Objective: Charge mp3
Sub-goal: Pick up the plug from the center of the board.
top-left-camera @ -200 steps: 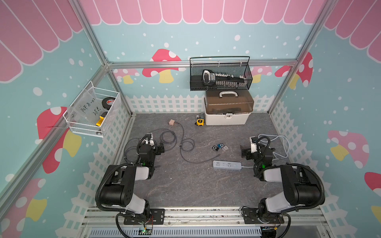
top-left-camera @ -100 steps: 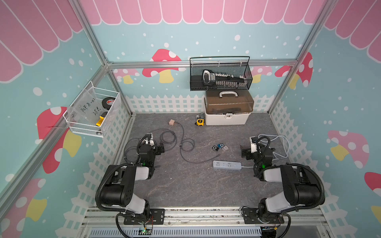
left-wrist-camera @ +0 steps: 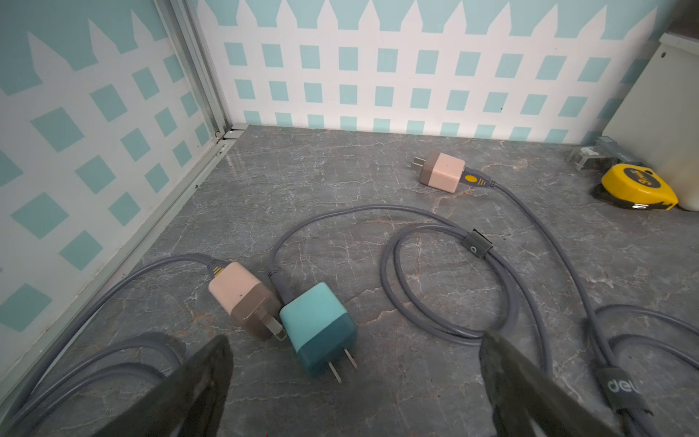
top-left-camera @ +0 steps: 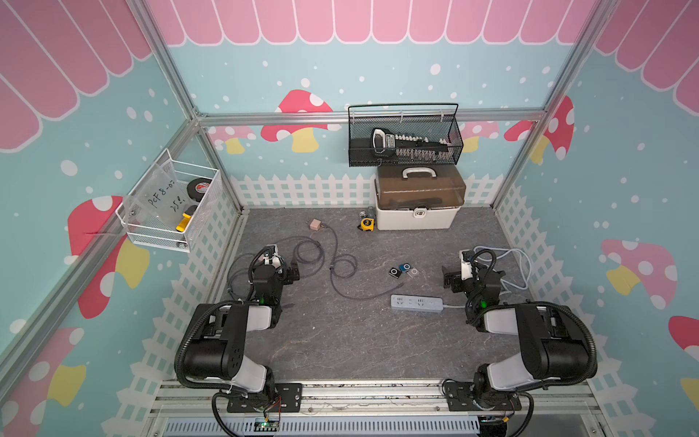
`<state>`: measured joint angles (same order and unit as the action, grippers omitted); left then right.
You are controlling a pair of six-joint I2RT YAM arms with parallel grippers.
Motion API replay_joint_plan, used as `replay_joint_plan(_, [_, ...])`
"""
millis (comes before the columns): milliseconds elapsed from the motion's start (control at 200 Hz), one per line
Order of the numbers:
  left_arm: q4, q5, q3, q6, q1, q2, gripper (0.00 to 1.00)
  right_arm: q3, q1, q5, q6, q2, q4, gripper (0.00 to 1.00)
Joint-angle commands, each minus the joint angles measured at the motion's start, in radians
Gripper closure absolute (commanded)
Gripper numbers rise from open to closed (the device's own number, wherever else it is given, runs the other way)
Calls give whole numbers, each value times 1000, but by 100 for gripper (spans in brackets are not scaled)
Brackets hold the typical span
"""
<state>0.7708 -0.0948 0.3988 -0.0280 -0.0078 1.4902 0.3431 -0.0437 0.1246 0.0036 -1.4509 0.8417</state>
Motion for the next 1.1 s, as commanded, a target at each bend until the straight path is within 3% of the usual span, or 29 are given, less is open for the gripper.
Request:
replay_joint_plan(0, [-237,33,112,-10,5,-134,1,113,4,-10,12,150,-248,0])
replay_joint_plan(175, [-728,74,376,-81,-14,-215,1,268,48,15,88,240,-552,0])
replay_joint_plan(425, [-1271,46,828,-374,-120,56,2,335,346,-101,-31,264,-716,0])
replay_joint_plan(655, [-1403,61,1108,-639,-148,324,3,350,537,-161,-110,129,-638,0])
replay_joint_plan(810, [-1506,127,1397,-750,-116,580,3,428,624,-226,-111,-14,-578,3])
replay_joint_plan(965, [-1697,169,1757,-867,-97,845,8,532,672,-232,-137,-100,-610,4])
replay_joint_plan(1096, [-1763,121,1912,-986,-98,957,12,572,676,-184,-171,-147,-612,4])
